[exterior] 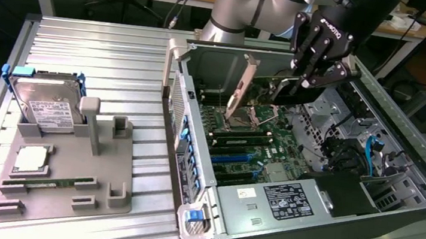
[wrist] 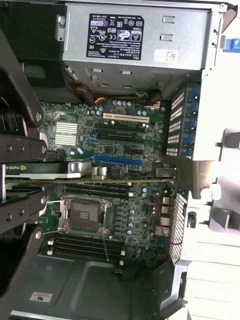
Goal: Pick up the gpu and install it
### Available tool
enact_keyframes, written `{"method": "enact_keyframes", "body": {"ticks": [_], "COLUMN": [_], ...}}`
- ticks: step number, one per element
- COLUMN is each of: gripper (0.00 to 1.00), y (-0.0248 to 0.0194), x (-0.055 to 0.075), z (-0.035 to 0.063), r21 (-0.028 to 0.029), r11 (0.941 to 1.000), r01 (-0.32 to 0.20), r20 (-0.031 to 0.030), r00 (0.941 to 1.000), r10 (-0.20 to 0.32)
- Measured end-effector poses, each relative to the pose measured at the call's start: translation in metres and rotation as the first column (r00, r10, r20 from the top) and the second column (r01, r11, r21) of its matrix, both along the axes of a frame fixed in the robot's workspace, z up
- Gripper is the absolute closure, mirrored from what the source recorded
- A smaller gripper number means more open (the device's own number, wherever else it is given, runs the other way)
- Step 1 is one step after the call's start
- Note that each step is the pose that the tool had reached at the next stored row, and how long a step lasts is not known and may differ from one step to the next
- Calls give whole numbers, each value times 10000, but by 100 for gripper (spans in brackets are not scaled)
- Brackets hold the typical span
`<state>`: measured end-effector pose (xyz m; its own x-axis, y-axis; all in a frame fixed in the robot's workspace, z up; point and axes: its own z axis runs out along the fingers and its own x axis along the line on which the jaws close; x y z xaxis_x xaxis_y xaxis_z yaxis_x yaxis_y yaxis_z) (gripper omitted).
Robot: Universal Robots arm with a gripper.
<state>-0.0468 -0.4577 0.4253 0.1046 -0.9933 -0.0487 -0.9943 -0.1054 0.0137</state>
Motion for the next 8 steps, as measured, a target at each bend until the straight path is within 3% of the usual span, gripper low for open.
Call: {"method": "enact_keyframes", "body": {"ticks": [8], "gripper": [73], "y": [0], "x": [-12], "z": [-29], "r21": [0], "r11": [10000], "r01": [0], "r20": [0], "r00": [10000], "r10": [0]}}
